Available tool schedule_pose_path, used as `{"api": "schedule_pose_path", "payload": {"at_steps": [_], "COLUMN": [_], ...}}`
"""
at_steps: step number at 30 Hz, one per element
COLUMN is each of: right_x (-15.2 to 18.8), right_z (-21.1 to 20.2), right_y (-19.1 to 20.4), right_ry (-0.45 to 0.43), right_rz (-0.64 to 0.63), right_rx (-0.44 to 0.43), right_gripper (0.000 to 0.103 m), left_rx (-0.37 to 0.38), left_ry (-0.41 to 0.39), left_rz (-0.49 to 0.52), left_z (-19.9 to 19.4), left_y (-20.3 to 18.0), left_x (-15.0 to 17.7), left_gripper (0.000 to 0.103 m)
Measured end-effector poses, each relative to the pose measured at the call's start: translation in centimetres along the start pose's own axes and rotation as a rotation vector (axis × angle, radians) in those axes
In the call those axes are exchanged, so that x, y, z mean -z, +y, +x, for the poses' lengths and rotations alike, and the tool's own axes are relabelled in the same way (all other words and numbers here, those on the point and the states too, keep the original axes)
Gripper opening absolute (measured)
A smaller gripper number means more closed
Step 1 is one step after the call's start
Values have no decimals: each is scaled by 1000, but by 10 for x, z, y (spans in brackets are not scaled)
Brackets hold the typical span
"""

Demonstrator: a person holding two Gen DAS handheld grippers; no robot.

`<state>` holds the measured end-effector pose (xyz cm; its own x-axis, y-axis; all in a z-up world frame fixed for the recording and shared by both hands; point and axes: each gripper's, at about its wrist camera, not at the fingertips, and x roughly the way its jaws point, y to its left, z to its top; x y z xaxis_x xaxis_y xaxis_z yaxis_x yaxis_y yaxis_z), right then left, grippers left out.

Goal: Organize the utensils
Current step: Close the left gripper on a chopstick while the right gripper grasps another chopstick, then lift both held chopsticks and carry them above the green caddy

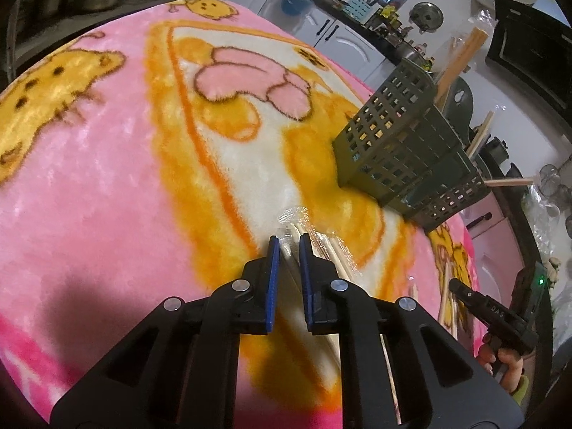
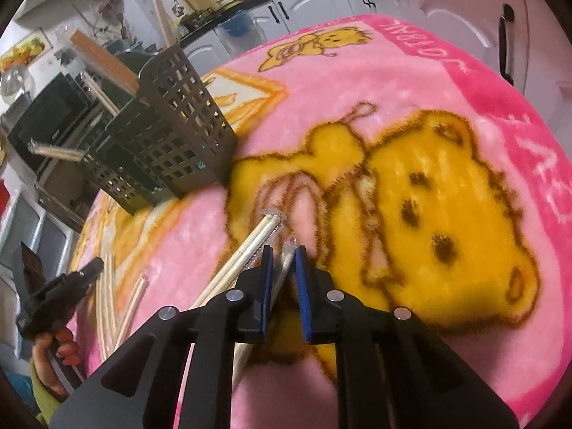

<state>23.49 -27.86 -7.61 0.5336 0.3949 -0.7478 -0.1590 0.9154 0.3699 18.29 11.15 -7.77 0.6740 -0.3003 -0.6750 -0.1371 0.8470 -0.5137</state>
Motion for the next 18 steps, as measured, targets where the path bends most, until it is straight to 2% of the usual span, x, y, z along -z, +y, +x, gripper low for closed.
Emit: {"api": "schedule_pose_path", "payload": {"at_steps": [4, 9, 18], "right_x": [1, 2, -10], "right_z": [0, -14, -58], "right_y": [0, 2, 32], "right_ry": [-10, -67, -190], "right_rz": [6, 14, -61], "right_rx": [-3, -25, -61], "right_gripper": [11, 9, 7], "left_rx": [13, 21, 86], "left_ry": [2, -8, -100], "left_rz": [-12, -12, 79], "left_z": [1, -3, -41], "left_y": [3, 4, -30], "left_x": [-1, -2, -9], "left_gripper": [7, 6, 5]}}
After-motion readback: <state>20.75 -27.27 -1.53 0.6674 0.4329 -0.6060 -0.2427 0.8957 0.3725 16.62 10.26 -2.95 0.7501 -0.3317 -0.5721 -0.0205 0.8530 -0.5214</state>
